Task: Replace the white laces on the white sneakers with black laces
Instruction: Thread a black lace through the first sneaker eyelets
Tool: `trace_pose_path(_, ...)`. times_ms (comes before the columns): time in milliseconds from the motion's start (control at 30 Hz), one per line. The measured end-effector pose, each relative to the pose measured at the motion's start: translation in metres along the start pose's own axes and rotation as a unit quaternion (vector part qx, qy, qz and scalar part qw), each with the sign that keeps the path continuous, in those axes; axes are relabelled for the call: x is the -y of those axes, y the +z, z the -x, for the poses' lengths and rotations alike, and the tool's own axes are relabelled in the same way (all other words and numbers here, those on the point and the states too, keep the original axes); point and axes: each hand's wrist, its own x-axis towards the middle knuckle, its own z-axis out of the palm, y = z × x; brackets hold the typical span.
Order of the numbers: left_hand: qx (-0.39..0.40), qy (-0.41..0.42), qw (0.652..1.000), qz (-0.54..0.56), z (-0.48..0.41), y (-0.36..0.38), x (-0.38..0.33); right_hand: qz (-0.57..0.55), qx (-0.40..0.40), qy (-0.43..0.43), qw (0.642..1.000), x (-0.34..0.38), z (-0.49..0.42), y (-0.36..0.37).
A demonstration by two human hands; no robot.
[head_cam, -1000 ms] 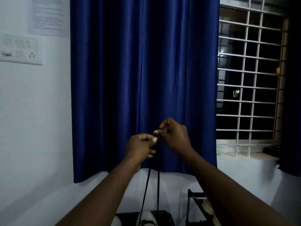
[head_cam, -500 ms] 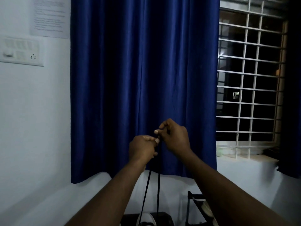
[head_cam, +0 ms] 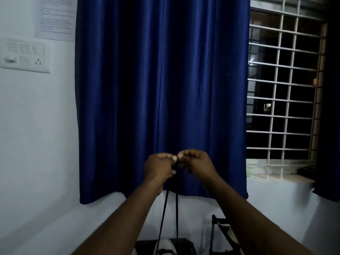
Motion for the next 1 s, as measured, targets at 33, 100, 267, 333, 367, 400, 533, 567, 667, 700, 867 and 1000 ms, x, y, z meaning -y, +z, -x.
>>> trace_pose_path(33,0.000,0.001,1.000,-0.003,0.001,0.000,0.000,-0.009,0.010,0.005,1.000,-0.004,0.003,0.001)
trace_pose_path(100,0.000,0.001,1.000,-0.007,0.002,-0.002,0.000,-0.036,0.016,0.003,0.999,-0.008,0.006,0.003)
trace_pose_path(267,-0.006,0.004,0.999,-0.034,0.002,-0.005,-0.004,-0.062,0.006,-0.006,0.998,-0.006,0.005,0.006)
trace_pose_path(333,-0.007,0.012,0.998,-0.053,0.002,-0.007,-0.006,-0.053,0.000,-0.004,0.999,-0.004,0.003,0.008)
trace_pose_path(367,-0.008,0.018,0.998,-0.065,0.002,-0.008,-0.007,-0.049,-0.004,-0.003,0.999,-0.003,0.002,0.008)
trace_pose_path(400,-0.009,0.023,0.997,-0.079,0.002,-0.009,-0.008,-0.046,-0.007,-0.003,0.999,-0.002,0.000,0.008)
trace_pose_path(533,-0.015,0.029,0.993,-0.111,-0.001,-0.012,-0.013,-0.024,-0.011,-0.009,1.000,0.002,-0.003,0.009)
trace_pose_path(567,-0.014,0.029,0.993,-0.114,-0.001,-0.012,-0.014,-0.024,-0.010,-0.009,1.000,0.003,-0.003,0.010)
trace_pose_path(667,-0.010,0.028,0.993,-0.112,0.000,-0.013,-0.016,-0.017,-0.011,-0.010,1.000,0.003,-0.004,0.009)
trace_pose_path(700,-0.010,0.028,0.993,-0.112,0.001,-0.013,-0.016,-0.014,-0.011,-0.010,1.000,0.003,-0.004,0.009)
trace_pose_path(867,-0.011,0.023,0.994,-0.109,0.003,-0.012,-0.016,-0.014,-0.008,-0.011,1.000,0.004,-0.005,0.007)
trace_pose_path(1000,-0.007,0.027,0.994,-0.108,0.004,-0.012,-0.016,-0.019,-0.006,-0.009,1.000,0.005,-0.004,0.006)
